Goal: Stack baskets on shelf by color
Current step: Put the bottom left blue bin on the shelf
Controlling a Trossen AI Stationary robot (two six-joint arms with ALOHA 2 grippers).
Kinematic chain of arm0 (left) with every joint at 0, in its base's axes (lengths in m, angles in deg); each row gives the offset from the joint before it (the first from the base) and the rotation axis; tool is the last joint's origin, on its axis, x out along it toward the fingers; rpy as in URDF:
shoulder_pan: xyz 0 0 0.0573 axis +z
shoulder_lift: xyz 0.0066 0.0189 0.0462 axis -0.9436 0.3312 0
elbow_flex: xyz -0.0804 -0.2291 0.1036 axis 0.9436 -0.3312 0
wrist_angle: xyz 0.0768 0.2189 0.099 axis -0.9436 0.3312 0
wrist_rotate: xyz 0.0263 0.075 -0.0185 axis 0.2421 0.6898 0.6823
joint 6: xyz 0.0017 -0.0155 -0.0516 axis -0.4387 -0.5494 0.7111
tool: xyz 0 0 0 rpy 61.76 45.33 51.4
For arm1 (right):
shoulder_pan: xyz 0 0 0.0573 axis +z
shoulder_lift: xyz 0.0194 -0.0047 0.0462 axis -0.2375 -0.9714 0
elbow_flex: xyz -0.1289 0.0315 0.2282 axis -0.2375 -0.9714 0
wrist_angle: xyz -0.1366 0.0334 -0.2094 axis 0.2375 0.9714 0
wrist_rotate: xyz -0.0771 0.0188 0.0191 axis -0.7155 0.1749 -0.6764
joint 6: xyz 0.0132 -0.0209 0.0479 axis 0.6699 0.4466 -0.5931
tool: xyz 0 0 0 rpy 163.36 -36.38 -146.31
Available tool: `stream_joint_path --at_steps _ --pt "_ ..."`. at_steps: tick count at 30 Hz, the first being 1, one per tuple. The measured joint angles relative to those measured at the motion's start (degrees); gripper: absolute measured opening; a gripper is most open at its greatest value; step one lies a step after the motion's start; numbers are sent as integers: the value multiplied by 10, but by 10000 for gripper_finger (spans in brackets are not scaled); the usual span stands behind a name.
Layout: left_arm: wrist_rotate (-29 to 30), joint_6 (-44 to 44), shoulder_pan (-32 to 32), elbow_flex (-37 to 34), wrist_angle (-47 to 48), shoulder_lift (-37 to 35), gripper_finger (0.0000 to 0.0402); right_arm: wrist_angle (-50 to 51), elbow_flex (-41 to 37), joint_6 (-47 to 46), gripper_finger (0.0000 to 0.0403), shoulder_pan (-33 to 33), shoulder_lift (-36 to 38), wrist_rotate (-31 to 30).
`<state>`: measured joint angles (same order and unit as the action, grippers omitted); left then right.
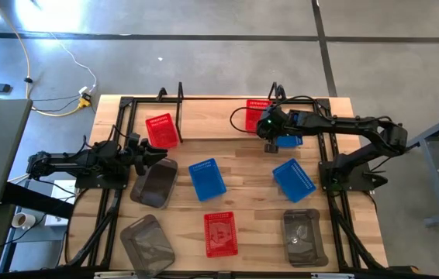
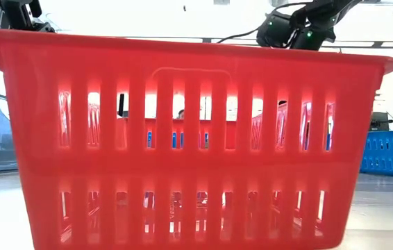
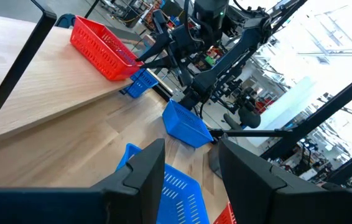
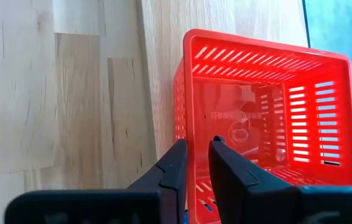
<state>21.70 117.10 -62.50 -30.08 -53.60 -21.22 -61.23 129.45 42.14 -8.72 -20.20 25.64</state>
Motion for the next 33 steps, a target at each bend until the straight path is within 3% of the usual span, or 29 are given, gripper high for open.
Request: stream_joint_path --at_steps 12,21,33 --pt "0 16 0 0 0 0 142 0 0 0 53 28 1 -3" --pt "-2 30 0 0 -1 0 142 -7 0 -9 53 66 9 -74" --pt "-5 19 0 0 -104 0 142 -18 0 -155 53 122 55 -89"
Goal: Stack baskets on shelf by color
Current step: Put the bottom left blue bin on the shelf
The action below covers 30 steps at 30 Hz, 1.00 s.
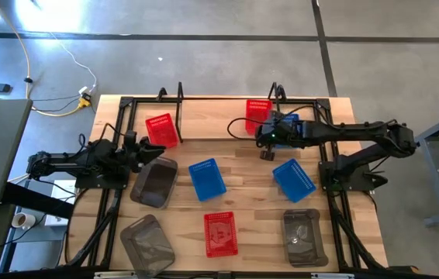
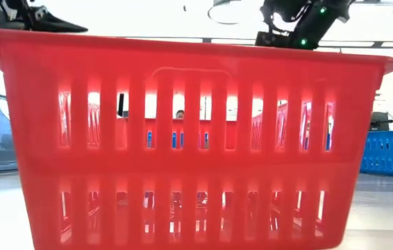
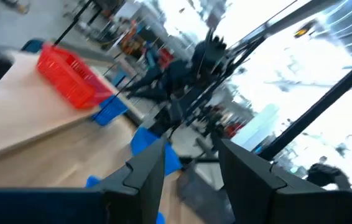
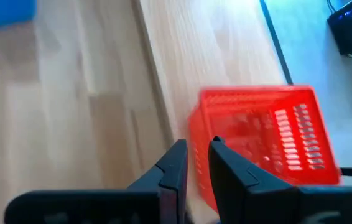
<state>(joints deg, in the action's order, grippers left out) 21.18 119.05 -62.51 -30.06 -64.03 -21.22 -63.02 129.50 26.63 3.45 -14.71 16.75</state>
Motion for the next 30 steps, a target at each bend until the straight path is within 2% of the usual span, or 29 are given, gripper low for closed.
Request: stream_joint_path --at_steps 5,13,18,30 --pt "-1 -13 0 16 -32 1 142 -32 0 -58 53 32 14 -34" --pt "-1 -116 0 105 -24 47 142 -92 0 -79 53 63 28 -75" --pt "-1 -174 0 174 -8 115 142 -128 0 -120 53 75 28 -105" --pt "6 -282 0 358 148 317 142 -146 0 -147 53 94 41 -158"
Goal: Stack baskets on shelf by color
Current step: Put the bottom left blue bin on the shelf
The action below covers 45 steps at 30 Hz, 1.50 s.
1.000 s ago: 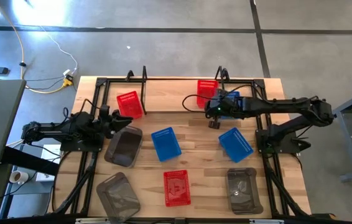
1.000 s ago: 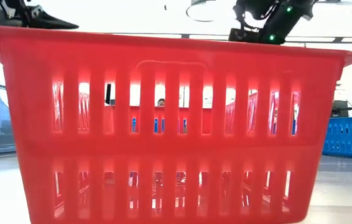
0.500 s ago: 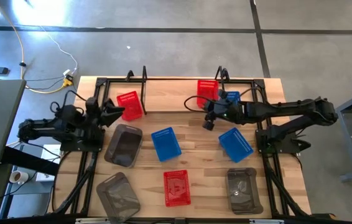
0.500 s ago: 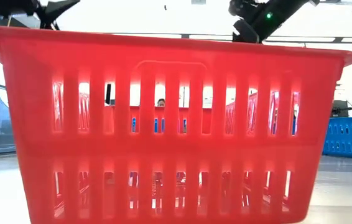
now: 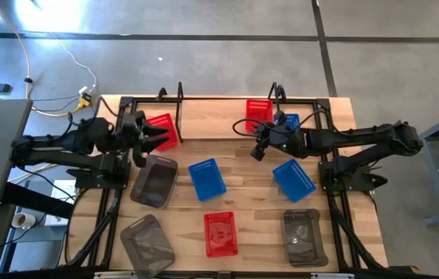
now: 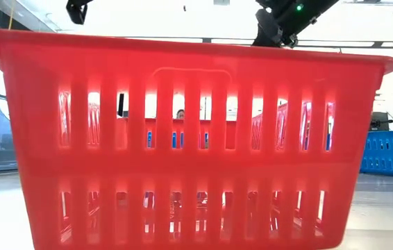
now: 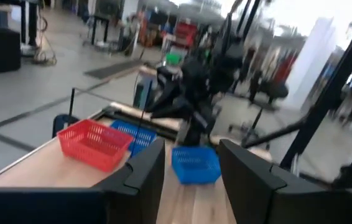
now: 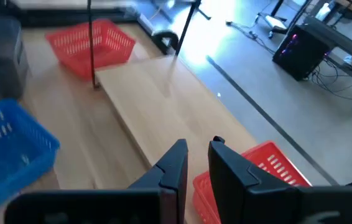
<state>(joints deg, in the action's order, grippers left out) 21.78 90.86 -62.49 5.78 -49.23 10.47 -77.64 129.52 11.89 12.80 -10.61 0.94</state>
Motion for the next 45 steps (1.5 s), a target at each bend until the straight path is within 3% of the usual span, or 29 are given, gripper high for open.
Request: stream_joint_path --at_steps 10,20,30,37,45 --pt "-3 -22 -10 76 82 128 142 5 0 -34 53 0 12 -14" --pt "0 30 -70 139 164 238 142 24 0 -34 53 0 11 -7" --pt "-12 85 -99 205 277 321 142 33 0 -34 53 2 11 39" --pt "-71 174 -101 206 266 360 153 40 0 -33 53 2 11 45" --pt "-79 203 -135 206 244 428 151 57 0 -45 53 2 11 44"
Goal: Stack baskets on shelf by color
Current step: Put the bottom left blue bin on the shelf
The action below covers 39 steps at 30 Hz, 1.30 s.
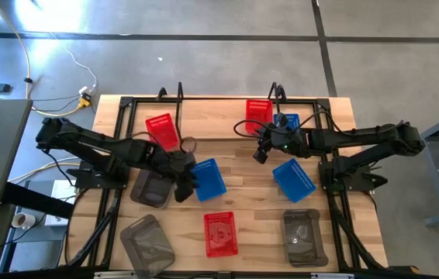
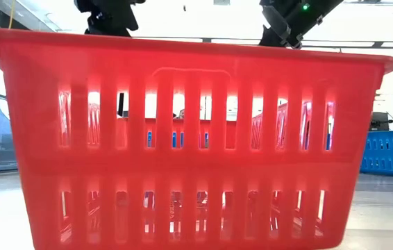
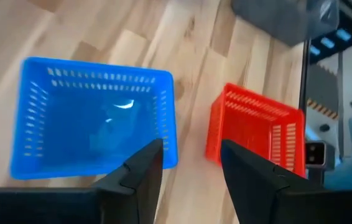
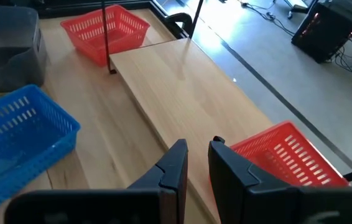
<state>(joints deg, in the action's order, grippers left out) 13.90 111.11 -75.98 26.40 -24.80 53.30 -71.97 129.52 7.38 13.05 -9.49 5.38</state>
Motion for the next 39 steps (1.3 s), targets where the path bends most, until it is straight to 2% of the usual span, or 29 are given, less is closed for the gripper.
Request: stream_joint_path --at_steps 5,13,26,39 --pt "7 -2 -20 0 -39 45 149 10 0 -2 53 0 0 0" --pt "60 -44 -39 0 -64 102 148 13 0 -2 53 0 0 0" --pt "48 -45 -39 0 -117 172 148 17 0 -2 53 0 0 0" --pt "50 -40 -39 0 -125 229 148 22 0 -4 53 0 0 0"
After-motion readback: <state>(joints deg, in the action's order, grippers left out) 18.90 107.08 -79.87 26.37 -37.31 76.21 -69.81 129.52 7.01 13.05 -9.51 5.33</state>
